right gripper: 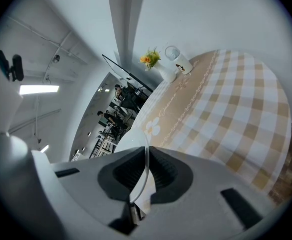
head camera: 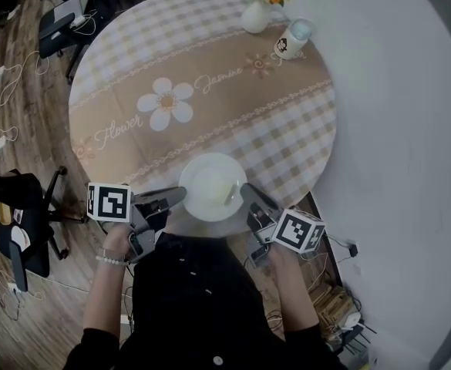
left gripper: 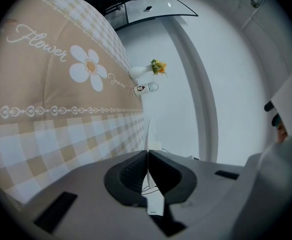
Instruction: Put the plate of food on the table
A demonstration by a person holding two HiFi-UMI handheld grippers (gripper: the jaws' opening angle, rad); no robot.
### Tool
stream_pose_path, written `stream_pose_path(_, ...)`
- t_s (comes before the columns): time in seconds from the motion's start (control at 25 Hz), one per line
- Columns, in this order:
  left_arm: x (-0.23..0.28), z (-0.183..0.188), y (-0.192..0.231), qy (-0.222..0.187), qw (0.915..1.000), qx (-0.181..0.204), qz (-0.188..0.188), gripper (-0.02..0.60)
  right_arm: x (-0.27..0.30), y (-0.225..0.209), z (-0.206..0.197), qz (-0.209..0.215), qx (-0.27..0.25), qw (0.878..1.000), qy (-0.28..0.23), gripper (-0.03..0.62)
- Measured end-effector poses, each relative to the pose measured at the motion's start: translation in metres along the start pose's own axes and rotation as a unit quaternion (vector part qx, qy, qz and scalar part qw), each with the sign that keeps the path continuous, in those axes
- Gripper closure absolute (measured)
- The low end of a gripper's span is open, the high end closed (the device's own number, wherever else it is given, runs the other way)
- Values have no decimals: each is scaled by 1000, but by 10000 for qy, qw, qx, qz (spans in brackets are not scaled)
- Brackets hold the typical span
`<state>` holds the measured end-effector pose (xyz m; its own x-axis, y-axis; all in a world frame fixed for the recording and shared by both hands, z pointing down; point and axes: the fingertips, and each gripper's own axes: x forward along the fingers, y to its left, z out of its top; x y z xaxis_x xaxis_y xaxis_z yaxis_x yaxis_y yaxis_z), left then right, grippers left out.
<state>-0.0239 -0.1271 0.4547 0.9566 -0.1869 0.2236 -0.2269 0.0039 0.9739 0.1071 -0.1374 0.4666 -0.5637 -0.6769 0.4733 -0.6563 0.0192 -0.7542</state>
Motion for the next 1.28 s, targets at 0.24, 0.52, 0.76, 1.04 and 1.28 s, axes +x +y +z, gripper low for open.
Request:
stream_pose_path(0.24,10,11,10,-172,9996,185,104,575,13,-7,11,171,17,9998,135,580)
stream_pose_path(0.52,18,26,18,-426,9988,189,176,575,29,-19,20,318,56,9989,330,581)
stream_pose_path(0.76,32,46,32,-464,9981,365,148,575,45,-35,32,243,78,9990,380,580)
stream_pose_path(1.04,44,70,48,-550,9978,288,247,575,69,-54,43,149,93,9988,454,580)
stream_pose_path(1.28,52,84,66,-585,9975,177,346,575,89,-70,45,114,159,9981,591,580)
